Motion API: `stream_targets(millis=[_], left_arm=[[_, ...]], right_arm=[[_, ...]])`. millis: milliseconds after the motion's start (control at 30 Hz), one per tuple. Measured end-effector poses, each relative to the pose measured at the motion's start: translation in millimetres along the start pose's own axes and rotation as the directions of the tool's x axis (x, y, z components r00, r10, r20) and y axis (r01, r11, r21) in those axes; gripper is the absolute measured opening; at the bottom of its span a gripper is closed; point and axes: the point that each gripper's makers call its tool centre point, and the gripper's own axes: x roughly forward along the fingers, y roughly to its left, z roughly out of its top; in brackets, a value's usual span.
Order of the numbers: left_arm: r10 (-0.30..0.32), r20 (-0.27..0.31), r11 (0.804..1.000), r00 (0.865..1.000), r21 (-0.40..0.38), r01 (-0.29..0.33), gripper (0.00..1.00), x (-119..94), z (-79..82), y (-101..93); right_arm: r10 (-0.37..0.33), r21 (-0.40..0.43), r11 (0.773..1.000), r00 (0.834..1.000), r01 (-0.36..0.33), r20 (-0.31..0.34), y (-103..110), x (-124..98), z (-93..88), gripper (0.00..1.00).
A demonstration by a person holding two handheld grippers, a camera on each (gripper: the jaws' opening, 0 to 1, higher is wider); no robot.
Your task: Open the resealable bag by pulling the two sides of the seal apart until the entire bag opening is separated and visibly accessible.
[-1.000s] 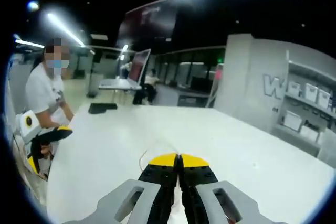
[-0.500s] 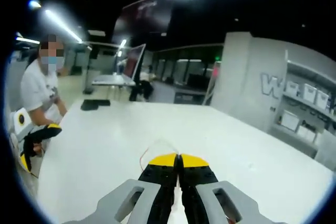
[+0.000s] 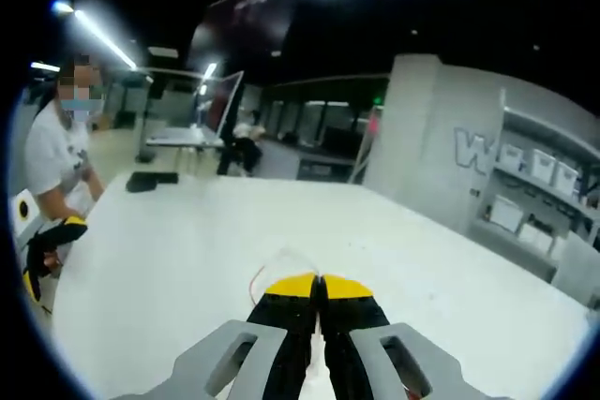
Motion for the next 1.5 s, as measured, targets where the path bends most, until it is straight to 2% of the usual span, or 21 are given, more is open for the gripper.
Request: stream_targets(millis=[800, 1500], left_arm=[[0.003, -0.017, 1.000, 1.000, 0.002, -0.003, 0.86, 0, -5.6, 1.7], [0.007, -0.031, 1.000, 0.999, 0.000, -0.007, 0.86, 0, -11.5, 3.8]], right_arm=[[-0.057, 0.007, 0.998, 0.998, 0.057, -0.028, -29, 16, -5.4, 0.00], [-0.109, -0.026, 0.994, 0.992, 0.108, -0.059, -52, 36, -11.9, 0.00]])
